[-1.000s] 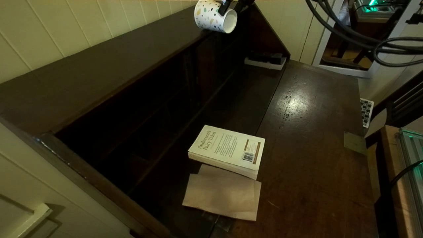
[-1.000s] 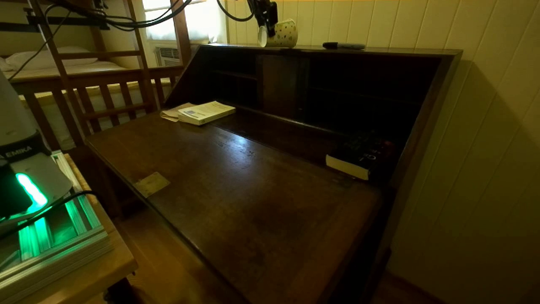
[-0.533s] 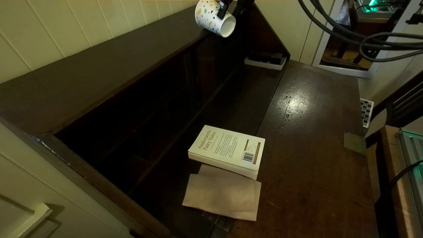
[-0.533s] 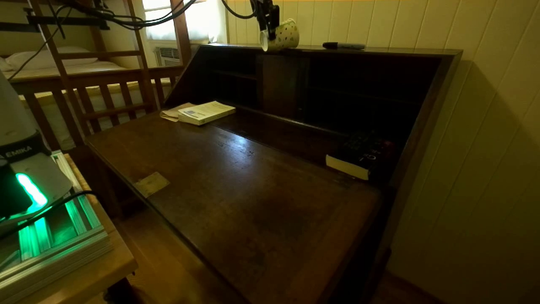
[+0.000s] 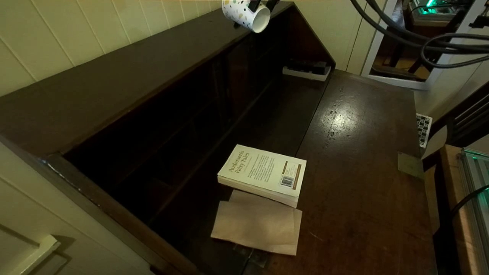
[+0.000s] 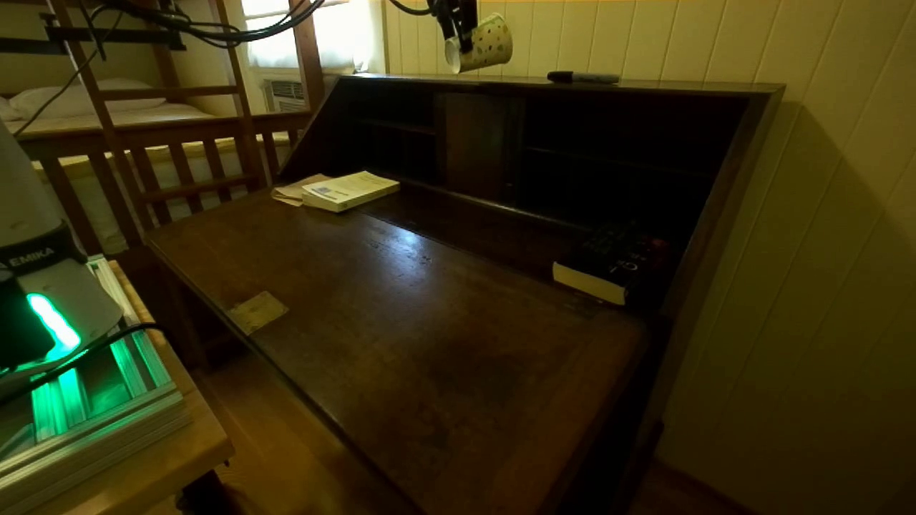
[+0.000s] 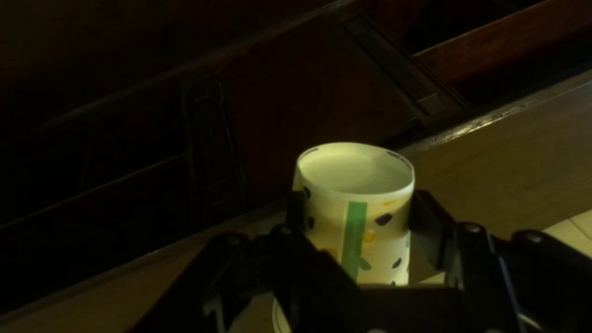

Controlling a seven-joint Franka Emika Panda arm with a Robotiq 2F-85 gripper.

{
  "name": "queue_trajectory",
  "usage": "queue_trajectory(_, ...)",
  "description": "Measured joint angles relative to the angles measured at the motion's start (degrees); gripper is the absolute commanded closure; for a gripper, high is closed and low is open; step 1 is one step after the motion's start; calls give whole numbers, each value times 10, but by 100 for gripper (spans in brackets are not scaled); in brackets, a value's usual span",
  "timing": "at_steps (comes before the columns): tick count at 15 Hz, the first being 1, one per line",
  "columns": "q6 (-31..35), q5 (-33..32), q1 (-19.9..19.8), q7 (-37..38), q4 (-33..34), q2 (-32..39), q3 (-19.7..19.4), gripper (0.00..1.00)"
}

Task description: Place the cup on the top shelf

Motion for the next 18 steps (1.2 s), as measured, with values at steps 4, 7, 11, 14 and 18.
queue_trajectory(4,105,-11,8,-2,-49,-25,10,66)
queue_trajectory(7,188,-11,14,-4,-85,-28,16,66)
queue_trajectory(11,288,-10,20,-8,-126,-20,22,66)
queue_trajectory(14,364,-6,24,-13,-143,-10,28,66)
queue_trajectory(18,442,-6,25,-14,-150,9,35,66)
